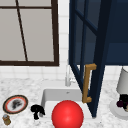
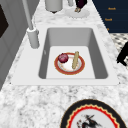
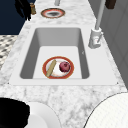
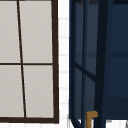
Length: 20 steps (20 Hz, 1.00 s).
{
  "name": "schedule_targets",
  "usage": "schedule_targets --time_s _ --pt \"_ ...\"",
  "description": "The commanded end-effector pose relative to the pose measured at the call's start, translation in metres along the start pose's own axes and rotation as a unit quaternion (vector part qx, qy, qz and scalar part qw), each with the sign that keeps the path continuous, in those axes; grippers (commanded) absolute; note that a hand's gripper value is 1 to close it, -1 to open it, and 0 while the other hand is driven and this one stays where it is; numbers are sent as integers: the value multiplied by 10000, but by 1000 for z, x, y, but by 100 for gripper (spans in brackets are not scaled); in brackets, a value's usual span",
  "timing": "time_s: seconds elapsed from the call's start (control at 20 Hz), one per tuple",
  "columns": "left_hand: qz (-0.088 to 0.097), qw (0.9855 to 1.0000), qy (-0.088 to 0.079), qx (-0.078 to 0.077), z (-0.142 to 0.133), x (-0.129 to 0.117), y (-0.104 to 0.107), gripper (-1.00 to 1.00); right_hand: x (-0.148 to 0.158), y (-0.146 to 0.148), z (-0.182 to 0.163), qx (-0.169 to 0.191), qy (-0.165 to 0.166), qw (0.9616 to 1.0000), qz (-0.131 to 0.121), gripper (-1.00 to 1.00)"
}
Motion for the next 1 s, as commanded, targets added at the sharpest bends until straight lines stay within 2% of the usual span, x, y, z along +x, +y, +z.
schedule_targets --time_s 0.0,0.15,0.25,0.45,0.65,0.75,0.85,0.95 --pt "0 10000 0 0 0 0 0 0 -7 2 -11 347 -226 9991 -97 100" --pt "0 10000 0 0 0 0 0 0 -6 -6 -25 777 -39 9970 31 100" --pt "0 10000 0 0 0 0 0 0 -9 -4 -42 620 13 9981 65 100" --pt "0 10000 0 0 0 0 0 0 -9 5 -74 705 -95 9971 257 100" --pt "0 10000 0 0 0 0 0 0 -8 17 -87 483 -378 9973 395 100" --pt "0 10000 0 0 0 0 0 0 -7 30 -98 418 -448 9973 404 100" --pt "0 10000 0 0 0 0 0 0 -6 45 -111 416 -506 9965 524 100" --pt "0 10000 0 0 0 0 0 0 -4 51 -125 360 -476 9969 508 100"
